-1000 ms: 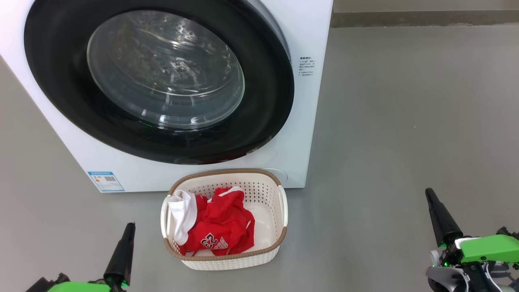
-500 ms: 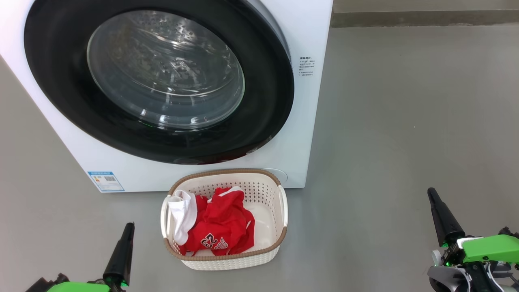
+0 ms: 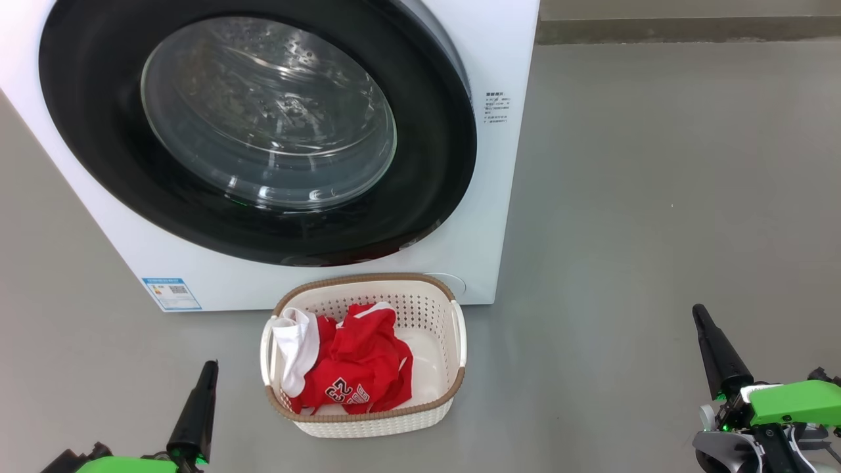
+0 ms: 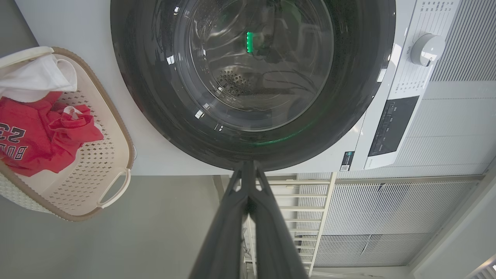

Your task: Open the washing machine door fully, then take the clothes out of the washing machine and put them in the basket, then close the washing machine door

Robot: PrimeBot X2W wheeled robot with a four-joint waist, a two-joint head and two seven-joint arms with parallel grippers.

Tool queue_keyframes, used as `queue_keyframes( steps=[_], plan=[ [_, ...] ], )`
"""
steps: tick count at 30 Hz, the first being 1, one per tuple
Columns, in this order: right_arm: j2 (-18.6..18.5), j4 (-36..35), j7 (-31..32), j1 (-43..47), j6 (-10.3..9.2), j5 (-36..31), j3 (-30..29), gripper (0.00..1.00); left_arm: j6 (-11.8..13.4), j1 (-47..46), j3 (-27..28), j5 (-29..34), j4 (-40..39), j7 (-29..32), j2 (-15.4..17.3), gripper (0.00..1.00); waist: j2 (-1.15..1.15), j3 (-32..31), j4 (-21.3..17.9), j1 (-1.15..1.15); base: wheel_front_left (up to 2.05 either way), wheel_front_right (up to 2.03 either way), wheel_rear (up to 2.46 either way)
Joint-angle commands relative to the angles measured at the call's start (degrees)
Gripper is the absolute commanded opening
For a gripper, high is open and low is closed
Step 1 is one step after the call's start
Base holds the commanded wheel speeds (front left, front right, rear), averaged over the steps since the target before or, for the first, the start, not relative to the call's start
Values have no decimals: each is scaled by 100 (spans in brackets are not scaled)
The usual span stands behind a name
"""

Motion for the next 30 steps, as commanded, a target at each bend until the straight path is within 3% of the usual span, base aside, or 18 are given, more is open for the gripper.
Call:
queue_keyframes(
  steps=[1, 30],
  plan=[
    [-46, -147, 23, -232, -4, -16, 108, 0, 3, -229, 205, 41, -116, 20, 67, 0, 0, 0, 0, 0, 0, 0, 0],
    [-19, -145, 54, -236, -4, -49, 69, 0, 3, -232, 241, 70, -115, 48, 42, 0, 0, 0, 0, 0, 0, 0, 0]
  ],
)
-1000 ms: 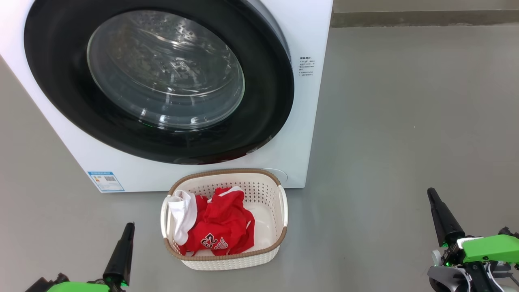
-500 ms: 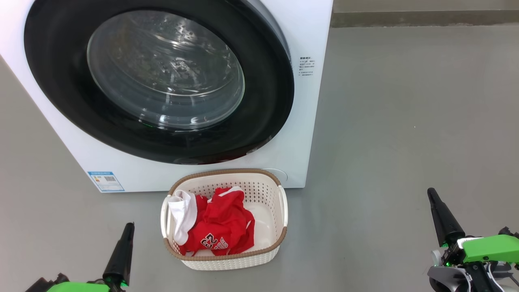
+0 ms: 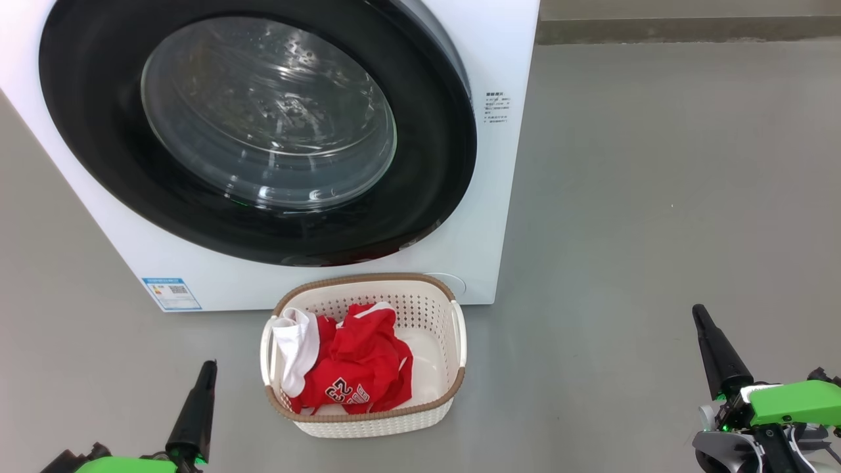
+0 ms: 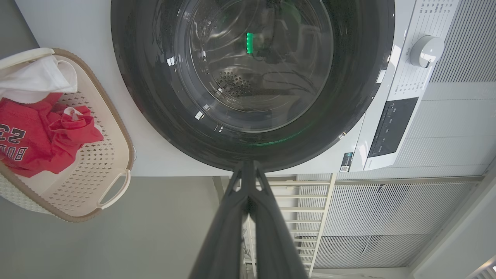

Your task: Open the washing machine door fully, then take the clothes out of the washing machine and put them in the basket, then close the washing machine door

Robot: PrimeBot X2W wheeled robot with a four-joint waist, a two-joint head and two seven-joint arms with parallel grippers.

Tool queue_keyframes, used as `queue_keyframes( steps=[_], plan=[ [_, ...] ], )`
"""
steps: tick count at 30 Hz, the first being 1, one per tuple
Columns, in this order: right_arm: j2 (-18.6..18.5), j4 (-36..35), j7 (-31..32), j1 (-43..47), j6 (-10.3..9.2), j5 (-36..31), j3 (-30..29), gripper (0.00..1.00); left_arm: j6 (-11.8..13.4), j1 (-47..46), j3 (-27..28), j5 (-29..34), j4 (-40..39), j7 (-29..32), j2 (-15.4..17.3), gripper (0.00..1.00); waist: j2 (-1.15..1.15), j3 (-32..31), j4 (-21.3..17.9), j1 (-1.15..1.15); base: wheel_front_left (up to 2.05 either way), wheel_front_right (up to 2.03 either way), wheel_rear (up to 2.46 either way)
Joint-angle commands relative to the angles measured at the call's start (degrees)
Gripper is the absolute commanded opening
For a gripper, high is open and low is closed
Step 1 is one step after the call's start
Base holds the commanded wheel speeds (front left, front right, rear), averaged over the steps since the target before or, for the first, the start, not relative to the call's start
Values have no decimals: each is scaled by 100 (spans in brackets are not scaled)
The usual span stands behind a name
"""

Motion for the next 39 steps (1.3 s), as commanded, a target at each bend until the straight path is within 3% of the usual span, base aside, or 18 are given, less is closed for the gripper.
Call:
queue_keyframes(
  steps=[1, 39],
  plan=[
    [-38, -146, 33, -236, -4, -32, 93, 0, 3, -232, 211, 57, -116, 47, 59, 0, 0, 0, 0, 0, 0, 0, 0],
    [-14, -144, 61, -239, -4, -60, 59, 0, 3, -235, 241, 82, -115, 71, 38, 0, 0, 0, 0, 0, 0, 0, 0]
  ],
)
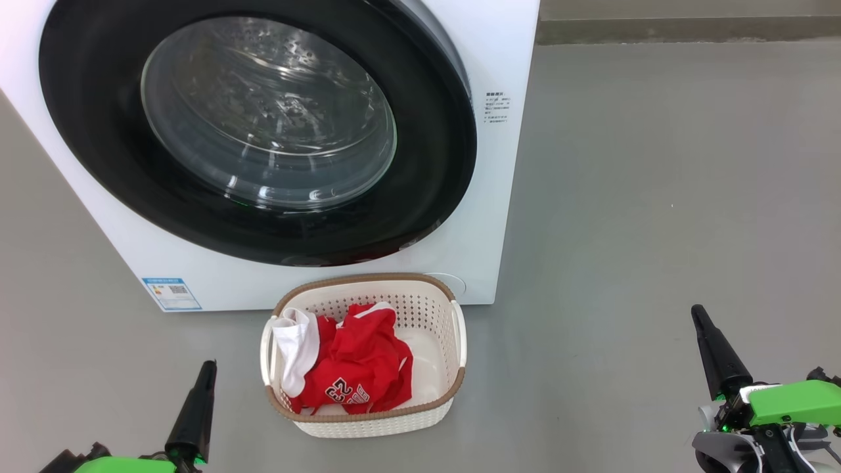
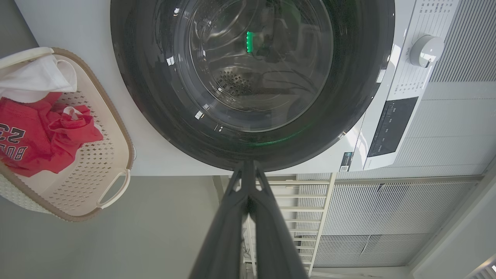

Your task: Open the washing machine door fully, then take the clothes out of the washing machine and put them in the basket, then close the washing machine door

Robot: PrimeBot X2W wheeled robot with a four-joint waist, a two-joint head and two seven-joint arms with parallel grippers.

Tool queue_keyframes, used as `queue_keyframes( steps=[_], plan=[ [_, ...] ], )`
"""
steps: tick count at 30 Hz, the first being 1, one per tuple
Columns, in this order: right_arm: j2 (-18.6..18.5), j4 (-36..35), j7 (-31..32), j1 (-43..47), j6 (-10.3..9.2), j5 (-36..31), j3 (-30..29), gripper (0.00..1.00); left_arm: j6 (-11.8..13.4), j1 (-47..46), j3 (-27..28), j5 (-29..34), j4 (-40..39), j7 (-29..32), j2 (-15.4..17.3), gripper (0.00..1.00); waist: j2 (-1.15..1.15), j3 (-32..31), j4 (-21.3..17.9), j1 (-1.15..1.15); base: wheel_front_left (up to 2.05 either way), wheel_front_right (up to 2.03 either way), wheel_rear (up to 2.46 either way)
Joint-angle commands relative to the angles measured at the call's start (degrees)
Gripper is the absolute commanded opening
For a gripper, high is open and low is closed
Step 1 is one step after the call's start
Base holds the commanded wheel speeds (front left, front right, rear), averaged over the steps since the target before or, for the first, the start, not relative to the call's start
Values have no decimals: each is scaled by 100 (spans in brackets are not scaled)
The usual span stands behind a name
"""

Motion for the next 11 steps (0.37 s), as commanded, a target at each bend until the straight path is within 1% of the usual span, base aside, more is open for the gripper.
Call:
queue_keyframes(
  steps=[1, 11],
  plan=[
    [-29, -145, 15, -239, -4, -20, 81, 0, 3, -235, 212, 81, -115, 23, 44, 0, 0, 0, 0, 0, 0, 0, 0],
    [-25, -145, 20, -239, -4, -25, 75, 0, 3, -236, 218, 85, -115, 27, 41, 0, 0, 0, 0, 0, 0, 0, 0]
  ],
)
